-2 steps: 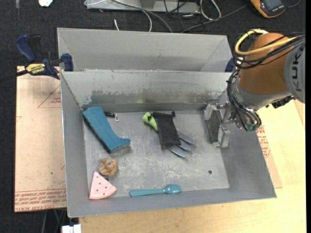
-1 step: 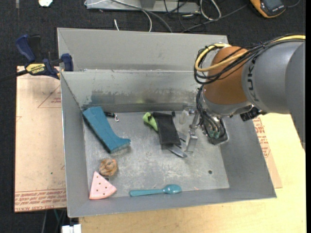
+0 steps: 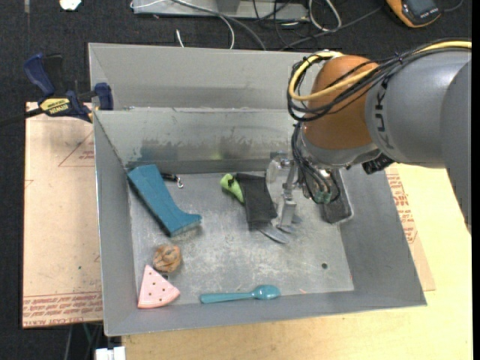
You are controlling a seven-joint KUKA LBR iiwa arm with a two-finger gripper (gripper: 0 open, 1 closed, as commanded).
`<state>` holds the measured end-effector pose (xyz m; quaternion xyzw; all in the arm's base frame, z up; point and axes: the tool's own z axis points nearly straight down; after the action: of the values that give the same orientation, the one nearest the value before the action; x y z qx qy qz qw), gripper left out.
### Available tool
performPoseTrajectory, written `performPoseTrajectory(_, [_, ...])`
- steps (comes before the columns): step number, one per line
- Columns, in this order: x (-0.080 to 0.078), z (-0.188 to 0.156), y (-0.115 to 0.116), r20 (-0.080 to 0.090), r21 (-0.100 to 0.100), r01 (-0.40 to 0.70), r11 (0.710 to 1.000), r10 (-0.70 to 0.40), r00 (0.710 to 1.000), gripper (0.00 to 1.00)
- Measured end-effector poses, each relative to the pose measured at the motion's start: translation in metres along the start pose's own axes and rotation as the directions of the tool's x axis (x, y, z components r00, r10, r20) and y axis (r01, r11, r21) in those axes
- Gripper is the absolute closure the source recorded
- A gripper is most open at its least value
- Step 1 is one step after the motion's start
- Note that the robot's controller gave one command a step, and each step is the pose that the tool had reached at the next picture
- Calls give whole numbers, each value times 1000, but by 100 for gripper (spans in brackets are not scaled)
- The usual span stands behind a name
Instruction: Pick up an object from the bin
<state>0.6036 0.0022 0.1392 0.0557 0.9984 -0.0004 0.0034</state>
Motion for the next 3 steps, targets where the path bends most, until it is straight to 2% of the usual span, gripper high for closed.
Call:
performPoseTrajectory(1, [15, 34, 16, -6, -3, 31, 1000, -31, 1000, 0])
performPoseTrajectory(2, [-4, 65, 16, 8, -5, -121, 993, 121, 993, 0])
performPoseTrajectory(3, [-20, 69, 36, -1, -5, -73, 997, 73, 997, 100])
